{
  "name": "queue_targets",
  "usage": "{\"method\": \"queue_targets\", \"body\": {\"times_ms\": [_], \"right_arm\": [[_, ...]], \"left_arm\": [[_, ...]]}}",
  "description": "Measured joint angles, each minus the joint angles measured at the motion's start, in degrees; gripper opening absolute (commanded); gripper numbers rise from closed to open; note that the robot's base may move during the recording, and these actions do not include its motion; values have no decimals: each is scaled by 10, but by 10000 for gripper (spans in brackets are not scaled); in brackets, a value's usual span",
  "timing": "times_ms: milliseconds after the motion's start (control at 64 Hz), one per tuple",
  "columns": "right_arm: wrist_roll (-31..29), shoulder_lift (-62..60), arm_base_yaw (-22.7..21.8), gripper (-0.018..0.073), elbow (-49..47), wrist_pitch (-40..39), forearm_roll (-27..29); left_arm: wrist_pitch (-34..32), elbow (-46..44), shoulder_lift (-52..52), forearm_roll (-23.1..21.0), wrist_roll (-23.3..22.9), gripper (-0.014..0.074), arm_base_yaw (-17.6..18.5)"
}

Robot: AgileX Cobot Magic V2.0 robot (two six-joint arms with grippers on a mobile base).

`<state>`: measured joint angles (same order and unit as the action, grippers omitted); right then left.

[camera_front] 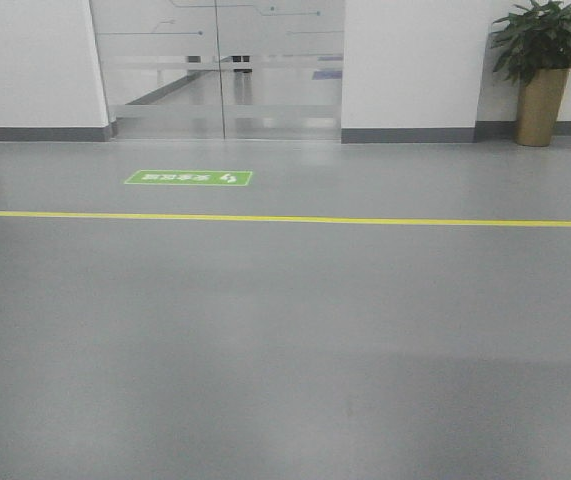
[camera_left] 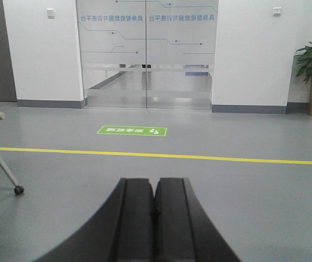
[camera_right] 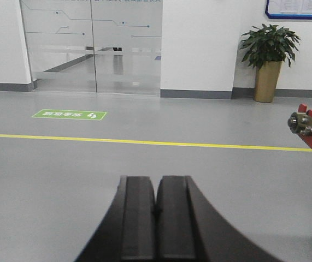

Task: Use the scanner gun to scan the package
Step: 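Drive the base around toward the red conveyor table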

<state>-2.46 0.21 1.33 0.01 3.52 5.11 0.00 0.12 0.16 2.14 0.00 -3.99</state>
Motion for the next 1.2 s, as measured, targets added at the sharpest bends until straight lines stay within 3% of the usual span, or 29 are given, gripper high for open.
{"method": "queue_targets", "body": {"times_ms": [1203], "right_arm": [[0,0,0,-154,0,0,0]], "left_arm": [[0,0,0,0,0,-111,0]]}}
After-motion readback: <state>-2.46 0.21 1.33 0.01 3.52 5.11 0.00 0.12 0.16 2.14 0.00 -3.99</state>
